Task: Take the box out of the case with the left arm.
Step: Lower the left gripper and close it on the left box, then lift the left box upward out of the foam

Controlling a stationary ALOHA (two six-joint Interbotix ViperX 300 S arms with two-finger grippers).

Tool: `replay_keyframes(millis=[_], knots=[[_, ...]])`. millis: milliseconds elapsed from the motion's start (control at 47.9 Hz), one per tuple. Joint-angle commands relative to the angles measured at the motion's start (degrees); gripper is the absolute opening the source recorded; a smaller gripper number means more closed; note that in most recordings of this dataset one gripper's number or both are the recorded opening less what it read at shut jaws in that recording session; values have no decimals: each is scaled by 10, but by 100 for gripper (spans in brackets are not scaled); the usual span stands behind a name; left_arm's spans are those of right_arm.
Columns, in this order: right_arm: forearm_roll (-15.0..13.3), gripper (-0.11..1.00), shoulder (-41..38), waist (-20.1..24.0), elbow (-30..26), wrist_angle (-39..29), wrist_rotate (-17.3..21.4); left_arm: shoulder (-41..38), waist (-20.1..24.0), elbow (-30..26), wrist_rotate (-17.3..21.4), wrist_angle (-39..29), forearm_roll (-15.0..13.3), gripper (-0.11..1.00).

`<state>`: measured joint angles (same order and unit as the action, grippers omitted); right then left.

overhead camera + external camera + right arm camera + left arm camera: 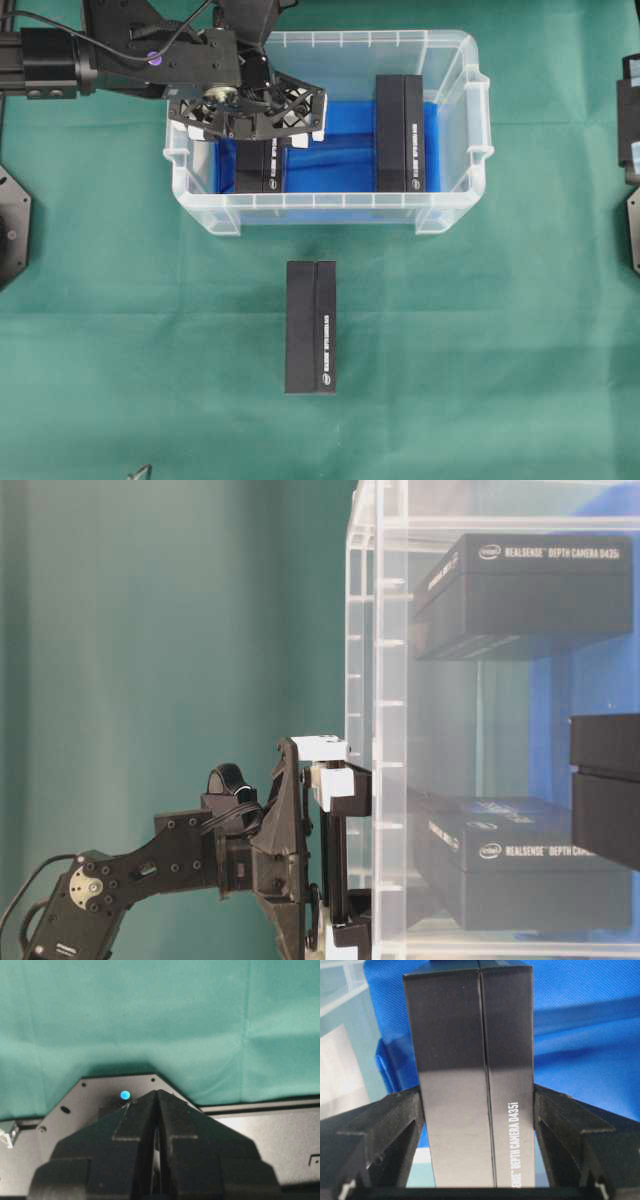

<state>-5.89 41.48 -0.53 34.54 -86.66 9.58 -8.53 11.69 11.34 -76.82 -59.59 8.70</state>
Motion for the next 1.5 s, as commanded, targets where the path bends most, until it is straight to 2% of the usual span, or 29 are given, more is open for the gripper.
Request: replay_keyframes(millis=[0,167,543,710,961,1190,1336,1483], knots=[[1,2,0,-1,-5,2,1,8,-4,1,-6,6,-4,63],[1,2,0,-1,-6,1,1,20,-8,-7,-11,-1,-9,63],[1,2,0,-1,-6,2,1,51,-26,-51,-25,-62,-9,63],[1,2,0,-1,-6,2,1,72,-27,-89,-25,-98,-9,63],[1,2,0,-1,-6,2,1,108,-27,-166,-25,-196,-9,63],[1,2,0,-1,-6,2,1,109,-27,-236,-18,-272,-9,63],[1,2,0,-1,-6,2,1,106,-27,-265,-17,-294,-9,63],[1,2,0,-1,-6,2,1,105,-28,-269,-17,-295,-9,63]])
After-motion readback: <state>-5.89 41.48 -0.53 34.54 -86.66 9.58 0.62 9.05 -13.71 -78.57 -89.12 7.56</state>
